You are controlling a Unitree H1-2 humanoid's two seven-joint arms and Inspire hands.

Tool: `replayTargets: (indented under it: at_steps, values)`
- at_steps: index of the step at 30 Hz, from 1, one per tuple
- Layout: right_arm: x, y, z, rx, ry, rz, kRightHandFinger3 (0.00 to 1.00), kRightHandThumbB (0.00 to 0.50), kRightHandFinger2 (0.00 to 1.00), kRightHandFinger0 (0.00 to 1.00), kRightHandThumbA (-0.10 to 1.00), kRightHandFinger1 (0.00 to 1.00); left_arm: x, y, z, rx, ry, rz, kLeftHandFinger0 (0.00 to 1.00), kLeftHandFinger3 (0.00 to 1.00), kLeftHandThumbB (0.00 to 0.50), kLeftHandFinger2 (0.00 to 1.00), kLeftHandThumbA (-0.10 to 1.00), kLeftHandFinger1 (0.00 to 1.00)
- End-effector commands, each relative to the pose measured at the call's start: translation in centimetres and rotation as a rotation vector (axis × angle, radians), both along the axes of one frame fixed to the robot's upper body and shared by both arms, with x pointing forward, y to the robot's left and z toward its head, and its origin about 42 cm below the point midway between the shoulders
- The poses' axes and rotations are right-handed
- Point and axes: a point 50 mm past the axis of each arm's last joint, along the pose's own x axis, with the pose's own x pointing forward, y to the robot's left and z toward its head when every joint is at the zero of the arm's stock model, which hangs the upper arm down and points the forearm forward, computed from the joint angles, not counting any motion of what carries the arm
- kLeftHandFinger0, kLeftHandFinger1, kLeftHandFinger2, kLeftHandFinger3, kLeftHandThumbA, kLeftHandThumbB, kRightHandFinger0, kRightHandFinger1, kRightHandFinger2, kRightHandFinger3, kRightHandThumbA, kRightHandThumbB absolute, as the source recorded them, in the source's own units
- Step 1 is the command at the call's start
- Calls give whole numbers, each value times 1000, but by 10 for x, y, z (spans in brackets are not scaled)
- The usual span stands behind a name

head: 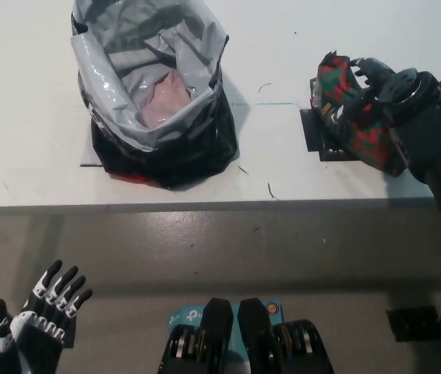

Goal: The robot uses its right hand to pick up a bag of coffee beans and puts it in the black plastic bag, then the robot grabs the top of the bag and lifts it.

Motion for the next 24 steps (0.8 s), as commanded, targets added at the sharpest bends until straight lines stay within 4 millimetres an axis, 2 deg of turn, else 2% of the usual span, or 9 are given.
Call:
replayTargets:
  at_steps: [1,4,5,9,12,16,22,23,24]
  values:
    - [2,13,6,69,-7,82,1000,334,1000,1000,1000,1000,0,3,9,4,-63,1,1000,1000,313,1000,1000,1000]
    - [0,8,-5,66,20,58,1000,357,1000,1000,1000,1000,0,3,9,2,-66,1,1000,1000,305,1000,1000,1000]
    - [-2,5,-12,20,34,53,1000,338,1000,1000,1000,1000,1,4,10,3,-68,4,1000,1000,309,1000,1000,1000]
    - [-5,-4,-26,-78,59,45,1000,354,1000,1000,1000,1000,4,6,11,9,-73,9,1000,1000,309,1000,1000,1000]
    - [-9,-10,-39,-62,82,9,1000,363,1000,1000,1000,1000,4,5,11,6,-71,2,1000,1000,307,1000,1000,1000]
    - [-12,-13,-48,-94,107,51,1000,305,1000,1000,1000,1000,6,3,12,-1,-78,-6,1000,1000,313,1000,1000,1000]
    - [-17,-14,-60,-216,138,71,1000,312,1000,1000,1000,1000,6,5,13,0,-80,1,1000,1000,297,1000,1000,1000]
    - [-17,-16,-63,-198,113,3,1000,390,1000,1000,895,1000,7,5,14,4,-86,9,1000,1000,295,1000,1000,1000]
    - [-18,-17,-64,-236,87,-27,1000,402,1000,994,747,1000,8,5,14,4,-87,10,1000,1000,294,1000,1000,1000]
